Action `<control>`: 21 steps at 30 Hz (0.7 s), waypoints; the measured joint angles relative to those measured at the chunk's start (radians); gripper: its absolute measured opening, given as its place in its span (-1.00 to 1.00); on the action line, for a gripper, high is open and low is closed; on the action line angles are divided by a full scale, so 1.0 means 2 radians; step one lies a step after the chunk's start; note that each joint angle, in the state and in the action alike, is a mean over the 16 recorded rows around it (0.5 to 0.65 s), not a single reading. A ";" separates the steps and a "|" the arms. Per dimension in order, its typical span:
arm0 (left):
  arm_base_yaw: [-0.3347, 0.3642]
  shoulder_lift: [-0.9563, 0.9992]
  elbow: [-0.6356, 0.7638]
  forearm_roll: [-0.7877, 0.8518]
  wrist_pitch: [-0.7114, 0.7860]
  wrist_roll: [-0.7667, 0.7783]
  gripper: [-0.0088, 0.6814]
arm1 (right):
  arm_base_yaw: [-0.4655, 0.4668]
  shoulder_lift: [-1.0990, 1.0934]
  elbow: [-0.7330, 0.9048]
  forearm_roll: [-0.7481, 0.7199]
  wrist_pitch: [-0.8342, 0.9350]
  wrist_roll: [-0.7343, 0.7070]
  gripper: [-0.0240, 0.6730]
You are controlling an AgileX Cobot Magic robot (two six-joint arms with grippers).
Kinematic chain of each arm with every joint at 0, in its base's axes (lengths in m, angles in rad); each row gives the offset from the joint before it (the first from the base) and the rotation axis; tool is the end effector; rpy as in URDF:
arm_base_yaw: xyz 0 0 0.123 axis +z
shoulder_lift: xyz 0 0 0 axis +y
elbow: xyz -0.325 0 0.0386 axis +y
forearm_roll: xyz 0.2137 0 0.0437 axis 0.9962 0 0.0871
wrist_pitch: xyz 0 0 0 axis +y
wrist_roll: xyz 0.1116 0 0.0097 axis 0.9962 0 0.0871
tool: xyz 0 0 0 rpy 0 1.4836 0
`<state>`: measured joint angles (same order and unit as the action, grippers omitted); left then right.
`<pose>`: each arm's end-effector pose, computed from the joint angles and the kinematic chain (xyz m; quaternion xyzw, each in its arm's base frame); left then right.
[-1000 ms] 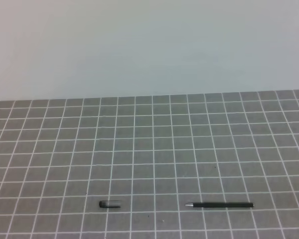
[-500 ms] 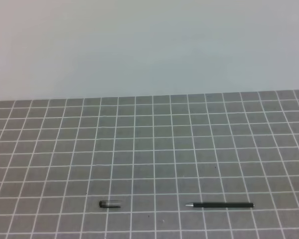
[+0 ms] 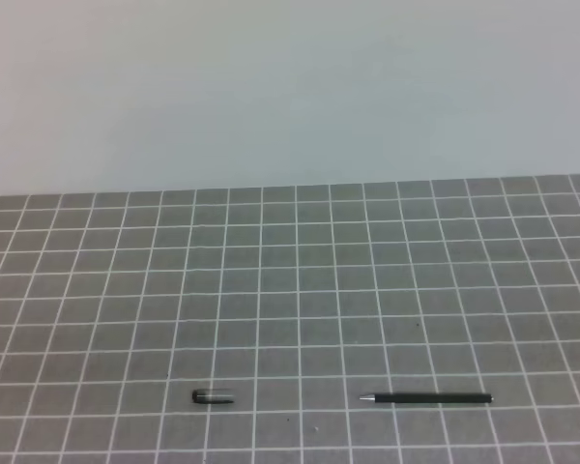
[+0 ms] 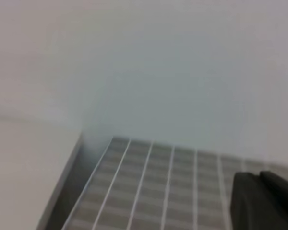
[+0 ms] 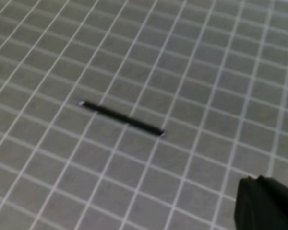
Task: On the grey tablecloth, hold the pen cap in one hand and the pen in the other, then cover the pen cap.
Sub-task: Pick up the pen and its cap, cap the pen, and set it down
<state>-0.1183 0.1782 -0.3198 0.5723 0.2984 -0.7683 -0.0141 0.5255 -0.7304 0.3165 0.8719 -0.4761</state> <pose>0.0050 0.0174 0.2893 -0.0907 0.7097 -0.0596 0.6960 0.0314 0.0263 0.3484 -0.1679 0.8530 0.0358 0.4929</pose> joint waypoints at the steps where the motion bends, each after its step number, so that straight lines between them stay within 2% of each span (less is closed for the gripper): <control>1: 0.000 0.016 -0.010 -0.018 0.021 0.018 -0.97 | 0.000 0.022 -0.010 0.010 0.016 -0.018 -0.92; 5: 0.000 0.089 -0.054 -0.119 0.099 0.122 -0.97 | 0.004 0.112 -0.050 0.045 0.072 -0.082 -0.92; 10: 0.000 0.177 -0.101 -0.285 0.172 0.299 -0.98 | 0.028 0.213 -0.095 0.063 0.119 -0.153 -0.92; 16: 0.000 0.255 -0.131 -0.482 0.227 0.509 -0.97 | 0.086 0.320 -0.131 0.040 0.111 -0.220 -0.92; 21: 0.000 0.291 -0.136 -0.585 0.260 0.623 -0.98 | 0.151 0.409 -0.161 -0.005 0.083 -0.256 -0.92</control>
<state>-0.1183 0.7604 -0.5915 -0.5985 0.8176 0.4779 0.2885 1.3434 -1.0516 0.3069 1.0370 -0.9879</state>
